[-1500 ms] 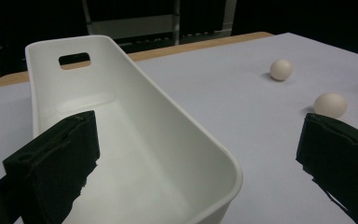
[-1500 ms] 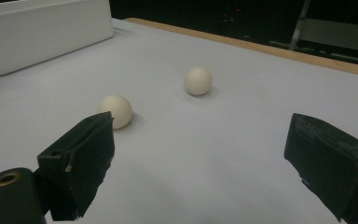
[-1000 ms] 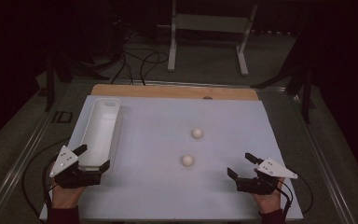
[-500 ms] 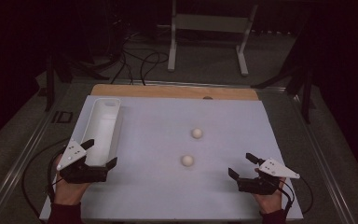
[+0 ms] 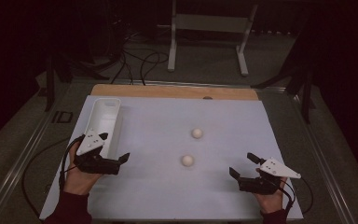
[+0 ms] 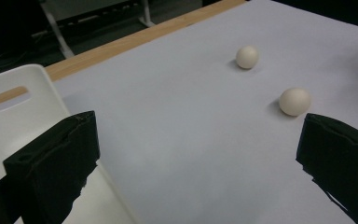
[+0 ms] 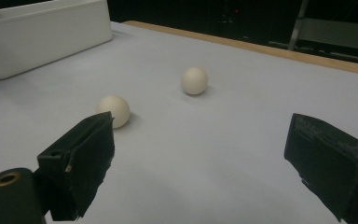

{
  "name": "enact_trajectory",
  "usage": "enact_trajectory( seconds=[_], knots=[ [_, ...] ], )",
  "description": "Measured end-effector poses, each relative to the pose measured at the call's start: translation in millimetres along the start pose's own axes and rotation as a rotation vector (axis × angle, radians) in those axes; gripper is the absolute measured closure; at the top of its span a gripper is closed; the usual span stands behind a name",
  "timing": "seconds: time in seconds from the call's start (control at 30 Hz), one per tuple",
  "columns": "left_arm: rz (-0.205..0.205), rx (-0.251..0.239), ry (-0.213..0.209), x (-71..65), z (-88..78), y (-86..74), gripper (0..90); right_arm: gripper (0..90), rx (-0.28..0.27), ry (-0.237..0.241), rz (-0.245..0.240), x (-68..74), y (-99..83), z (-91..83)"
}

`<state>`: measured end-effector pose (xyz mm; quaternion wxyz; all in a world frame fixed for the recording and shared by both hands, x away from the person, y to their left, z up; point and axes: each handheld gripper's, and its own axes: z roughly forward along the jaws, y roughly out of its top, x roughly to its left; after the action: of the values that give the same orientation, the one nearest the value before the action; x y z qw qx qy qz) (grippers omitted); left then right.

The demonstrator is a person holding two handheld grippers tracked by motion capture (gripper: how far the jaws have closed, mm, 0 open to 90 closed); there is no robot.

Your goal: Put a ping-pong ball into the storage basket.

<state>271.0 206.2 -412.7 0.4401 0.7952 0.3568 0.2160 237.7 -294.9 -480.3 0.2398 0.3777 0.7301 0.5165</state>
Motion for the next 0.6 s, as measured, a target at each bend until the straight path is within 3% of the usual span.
enact_trajectory(
  seconds=[0.6],
  knots=[
    [0.049,0.073,-0.049,-5.9,24.3,18.9,0.0,8.0,0.011,-0.009,-0.020,-2.5,1.4,4.0]
  ],
)
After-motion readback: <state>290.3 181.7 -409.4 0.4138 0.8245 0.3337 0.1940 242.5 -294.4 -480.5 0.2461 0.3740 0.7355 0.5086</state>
